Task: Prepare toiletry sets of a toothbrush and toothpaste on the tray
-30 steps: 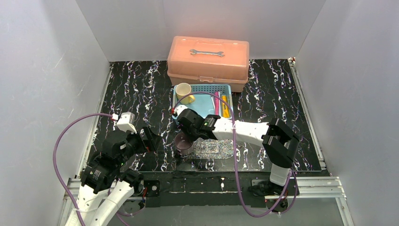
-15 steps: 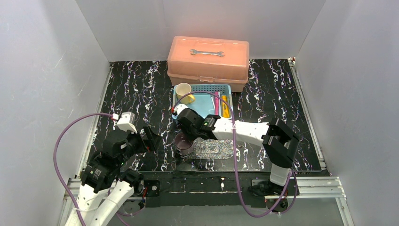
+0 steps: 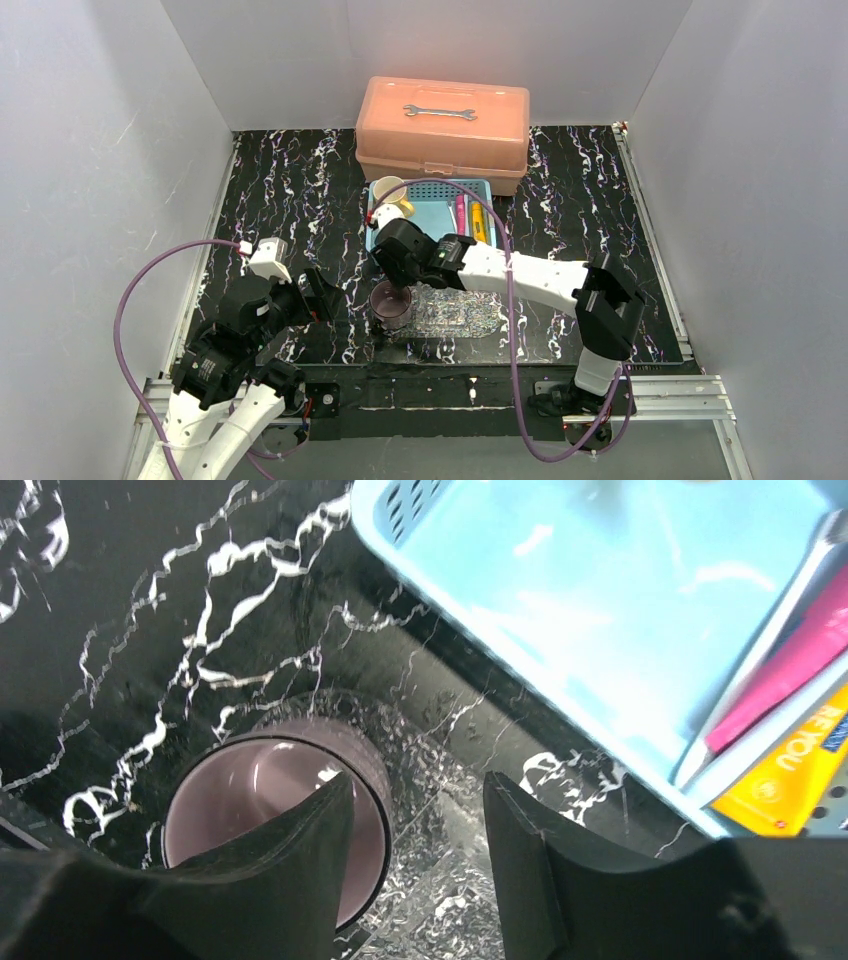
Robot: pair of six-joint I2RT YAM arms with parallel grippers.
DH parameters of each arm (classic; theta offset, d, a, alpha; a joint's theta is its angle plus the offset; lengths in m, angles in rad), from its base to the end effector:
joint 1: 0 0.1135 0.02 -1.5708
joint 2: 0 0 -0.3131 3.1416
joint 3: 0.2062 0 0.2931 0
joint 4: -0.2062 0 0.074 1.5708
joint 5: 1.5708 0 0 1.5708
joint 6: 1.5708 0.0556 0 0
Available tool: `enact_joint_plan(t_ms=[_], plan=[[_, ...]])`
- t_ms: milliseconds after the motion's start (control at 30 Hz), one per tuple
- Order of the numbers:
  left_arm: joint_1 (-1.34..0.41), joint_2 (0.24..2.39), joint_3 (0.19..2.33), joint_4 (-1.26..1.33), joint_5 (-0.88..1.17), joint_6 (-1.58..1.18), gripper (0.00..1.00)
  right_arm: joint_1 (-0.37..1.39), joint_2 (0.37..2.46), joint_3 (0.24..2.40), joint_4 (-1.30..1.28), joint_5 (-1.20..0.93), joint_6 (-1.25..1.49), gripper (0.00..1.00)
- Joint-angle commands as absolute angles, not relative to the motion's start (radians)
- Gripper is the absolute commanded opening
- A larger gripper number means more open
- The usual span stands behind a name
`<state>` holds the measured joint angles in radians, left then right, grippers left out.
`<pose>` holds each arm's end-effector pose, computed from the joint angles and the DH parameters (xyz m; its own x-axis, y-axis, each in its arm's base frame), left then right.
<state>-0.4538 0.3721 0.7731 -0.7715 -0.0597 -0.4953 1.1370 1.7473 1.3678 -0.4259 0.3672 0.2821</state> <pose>0.0821 -0.0364 0.3477 -0.4706 -0.2984 -0.8304 0.1864 0.8863 -0.4240 0.2076 0.4008 0.2804 -0.4978 -0.4564 -0.7375 -0.6286 0.7757 -0.0558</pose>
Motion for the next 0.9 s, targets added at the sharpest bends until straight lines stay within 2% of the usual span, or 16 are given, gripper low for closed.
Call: enact_joint_plan(t_ms=[0,267,867], plan=[[-0.456,0.382,0.782,-0.778,-0.065,-0.492,0.99,1.13,1.705,1.475,-0.474,0.455,0.268,0.6],[-0.456,0.382,0.782,-0.778,-0.065,-0.492,0.99,1.094,1.78,1.642,-0.54,0.496,0.253,0.71],[-0.456,0.388,0.782,-0.778,-0.069,-0.491,0.99,0.975,2.04,1.952,-0.529,0.39,0.211,0.77]])
